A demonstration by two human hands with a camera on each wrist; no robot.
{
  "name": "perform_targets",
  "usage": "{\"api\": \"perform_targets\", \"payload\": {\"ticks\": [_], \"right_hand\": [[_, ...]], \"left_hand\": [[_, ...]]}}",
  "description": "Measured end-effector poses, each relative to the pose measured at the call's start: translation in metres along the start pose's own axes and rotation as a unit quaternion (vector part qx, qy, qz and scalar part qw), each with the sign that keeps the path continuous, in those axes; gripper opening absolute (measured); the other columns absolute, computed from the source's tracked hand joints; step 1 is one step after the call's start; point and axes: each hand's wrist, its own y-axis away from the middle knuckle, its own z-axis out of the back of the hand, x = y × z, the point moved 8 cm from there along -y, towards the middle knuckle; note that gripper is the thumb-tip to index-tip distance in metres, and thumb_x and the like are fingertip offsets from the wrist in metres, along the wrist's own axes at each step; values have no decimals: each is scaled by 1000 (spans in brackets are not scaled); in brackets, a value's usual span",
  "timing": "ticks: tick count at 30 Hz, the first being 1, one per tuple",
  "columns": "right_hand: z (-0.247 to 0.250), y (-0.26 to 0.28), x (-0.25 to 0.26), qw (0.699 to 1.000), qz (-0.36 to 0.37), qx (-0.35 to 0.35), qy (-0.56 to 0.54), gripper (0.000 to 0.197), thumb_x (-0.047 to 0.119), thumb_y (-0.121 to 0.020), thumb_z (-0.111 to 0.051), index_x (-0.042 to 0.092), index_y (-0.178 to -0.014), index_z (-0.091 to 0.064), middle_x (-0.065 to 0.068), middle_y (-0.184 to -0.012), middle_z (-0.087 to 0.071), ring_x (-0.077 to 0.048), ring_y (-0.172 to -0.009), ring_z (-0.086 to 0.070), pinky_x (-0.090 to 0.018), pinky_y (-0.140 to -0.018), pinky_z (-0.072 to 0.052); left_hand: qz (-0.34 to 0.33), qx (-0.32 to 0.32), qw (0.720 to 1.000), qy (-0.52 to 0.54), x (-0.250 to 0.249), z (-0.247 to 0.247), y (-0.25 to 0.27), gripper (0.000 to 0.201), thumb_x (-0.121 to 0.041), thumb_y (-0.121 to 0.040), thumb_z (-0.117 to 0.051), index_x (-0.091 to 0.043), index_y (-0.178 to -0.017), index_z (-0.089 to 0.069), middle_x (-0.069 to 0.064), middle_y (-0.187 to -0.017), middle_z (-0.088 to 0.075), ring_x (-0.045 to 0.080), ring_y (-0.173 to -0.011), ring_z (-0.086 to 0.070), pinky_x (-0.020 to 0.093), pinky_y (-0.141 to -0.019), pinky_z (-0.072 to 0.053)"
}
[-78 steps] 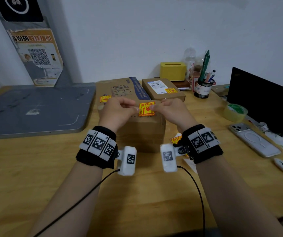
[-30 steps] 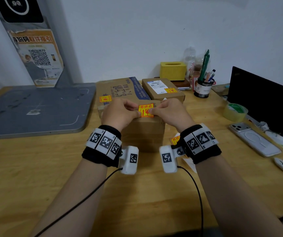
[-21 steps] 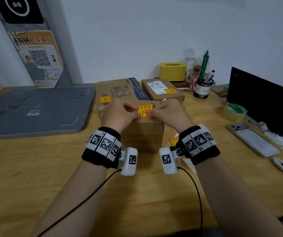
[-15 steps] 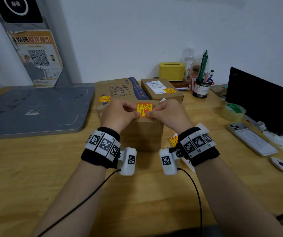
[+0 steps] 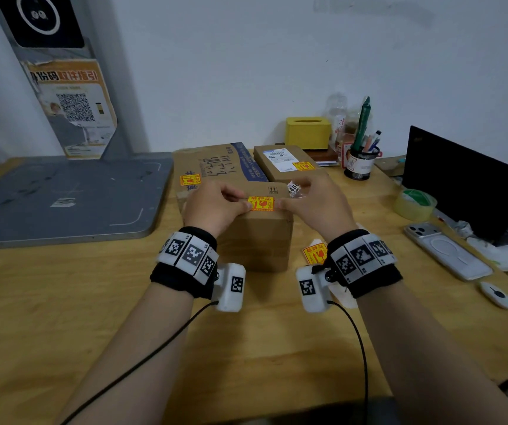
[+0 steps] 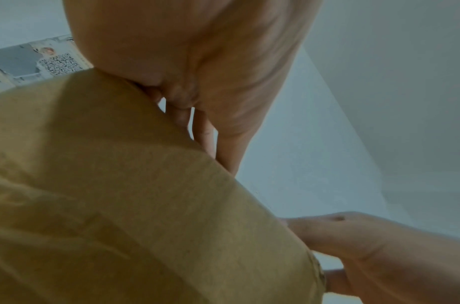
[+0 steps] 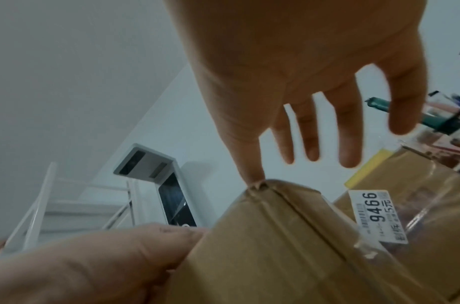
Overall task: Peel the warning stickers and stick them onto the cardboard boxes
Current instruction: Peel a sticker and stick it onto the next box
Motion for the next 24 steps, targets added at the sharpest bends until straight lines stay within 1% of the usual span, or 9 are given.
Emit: {"api": "perform_targets", "payload": {"ticks": [3,6,7,9,11,14,16,19,24], "right_hand": [[-7,8,9,993,32,39,-106,23,40,-95,-66,27,-103,-83,7,-116,-76,-12,-115,-64,-34,-97,-50],[-18,20,17,985,45,90,-141,45,52,-102,-47,32,-88,-85,5,-110,-79,-11,-116,-63,-31,-96,-47],[-22,21,17,986,47,97,-129,49,56,-101,-43,36,-86,-85,3,-111,-78,-14,-120,-60,-33,-99,-46],[-27,23,16,987,53,100,-111,49,69,-91,-37,49,-79,-80,-5,-115,-74,-23,-128,-53,-43,-108,-43],[-31,23,15,988,58,99,-107,45,77,-82,-33,61,-75,-75,-10,-117,-71,-26,-129,-52,-48,-110,-43],[-31,21,16,990,67,98,-72,51,77,-84,-33,55,-92,-78,-14,-119,-67,-28,-128,-50,-48,-109,-42],[-33,23,18,990,71,115,-32,47,66,-97,-38,45,-108,-79,-9,-130,-64,-24,-135,-39,-49,-115,-34],[-38,24,22,986,90,136,26,43,56,-105,-35,47,-118,-75,-2,-139,-60,-22,-143,-29,-54,-118,-23],[-45,13,23,982,84,146,83,45,55,-106,-29,51,-123,-71,-1,-140,-59,-20,-146,-26,-56,-118,-17]], "left_hand": [[-7,-1,1000,13,-3,0,5,17,-31,-74,-86,-34,-78,-70,-15,-88,-69,7,-93,-65,34,-88,-54],[-7,-4,1000,23,-4,5,8,19,-28,-77,-84,-33,-90,-71,-18,-95,-66,6,-98,-60,30,-88,-44],[-1,-9,1000,23,-2,9,9,20,-28,-77,-84,-33,-93,-72,-17,-100,-65,6,-100,-58,30,-89,-40],[13,-3,999,50,4,11,8,24,-22,-78,-83,-28,-99,-73,-9,-109,-67,11,-107,-59,33,-95,-46],[28,12,997,72,6,11,11,27,-16,-78,-83,-22,-104,-74,-3,-113,-69,16,-110,-61,37,-101,-49],[39,25,995,85,6,9,15,27,-13,-79,-82,-22,-104,-75,-2,-115,-68,18,-112,-60,37,-102,-49],[35,29,995,89,4,8,17,28,-13,-81,-80,-22,-107,-74,-2,-118,-67,18,-113,-58,35,-102,-48],[31,30,995,85,5,7,17,27,-14,-82,-79,-21,-108,-74,-2,-119,-65,18,-114,-55,35,-101,-47],[48,43,996,64,5,2,13,21,-17,-81,-80,-35,-84,-69,-7,-110,-64,21,-115,-57,47,-105,-46]]}}
